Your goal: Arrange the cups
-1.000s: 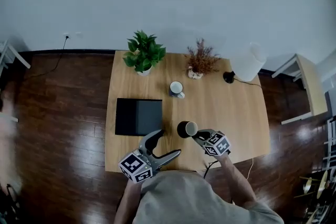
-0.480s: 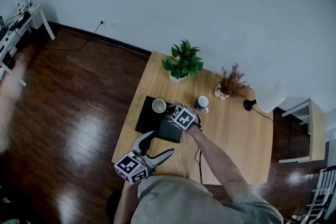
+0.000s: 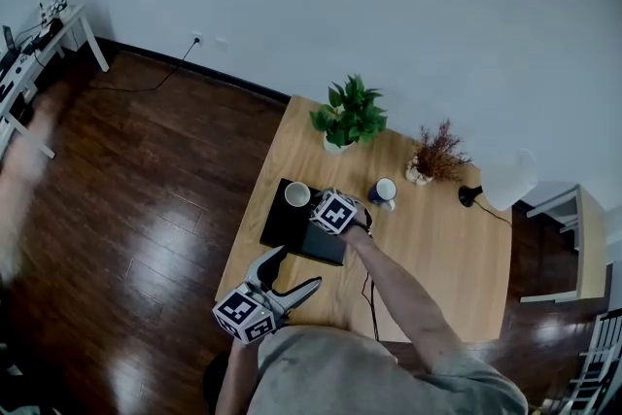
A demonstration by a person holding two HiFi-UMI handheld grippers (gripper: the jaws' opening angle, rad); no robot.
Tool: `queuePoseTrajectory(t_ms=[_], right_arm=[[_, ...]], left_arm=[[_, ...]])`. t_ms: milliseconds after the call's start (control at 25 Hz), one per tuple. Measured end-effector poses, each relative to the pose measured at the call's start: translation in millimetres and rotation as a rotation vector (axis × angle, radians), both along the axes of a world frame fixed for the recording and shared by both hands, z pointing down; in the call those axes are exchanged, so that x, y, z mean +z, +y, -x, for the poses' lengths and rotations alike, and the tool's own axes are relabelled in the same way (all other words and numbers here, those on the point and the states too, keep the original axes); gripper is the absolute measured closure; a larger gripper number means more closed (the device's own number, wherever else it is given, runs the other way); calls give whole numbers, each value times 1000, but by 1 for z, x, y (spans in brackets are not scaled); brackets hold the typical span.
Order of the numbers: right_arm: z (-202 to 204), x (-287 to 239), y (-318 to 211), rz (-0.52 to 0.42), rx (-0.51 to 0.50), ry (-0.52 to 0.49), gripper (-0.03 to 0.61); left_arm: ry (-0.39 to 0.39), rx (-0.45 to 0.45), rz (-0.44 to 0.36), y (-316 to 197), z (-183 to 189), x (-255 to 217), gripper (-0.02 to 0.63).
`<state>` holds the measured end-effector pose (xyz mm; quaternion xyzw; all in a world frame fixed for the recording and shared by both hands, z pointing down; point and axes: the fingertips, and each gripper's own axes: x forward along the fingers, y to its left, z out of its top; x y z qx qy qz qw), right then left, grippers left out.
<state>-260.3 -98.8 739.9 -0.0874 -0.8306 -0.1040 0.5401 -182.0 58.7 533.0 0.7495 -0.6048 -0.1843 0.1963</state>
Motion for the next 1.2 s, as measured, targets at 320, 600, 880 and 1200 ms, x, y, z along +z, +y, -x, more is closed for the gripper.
queuePoseTrajectory(t_ms=[320, 600, 880, 1200], right_arm=[[5, -6, 6, -12, 1, -22, 479], [-9, -23, 4, 37, 23, -75, 479], [-74, -68, -6, 114, 169, -291, 480], [-196, -61, -60, 88, 410, -445, 482]], left_arm=[[-9, 27, 7, -2, -11, -2, 224], [-18, 55, 24, -8, -20, -2, 224], [-25, 96, 25, -28, -29, -7, 224], [-50, 309, -3, -85, -87, -14, 224]])
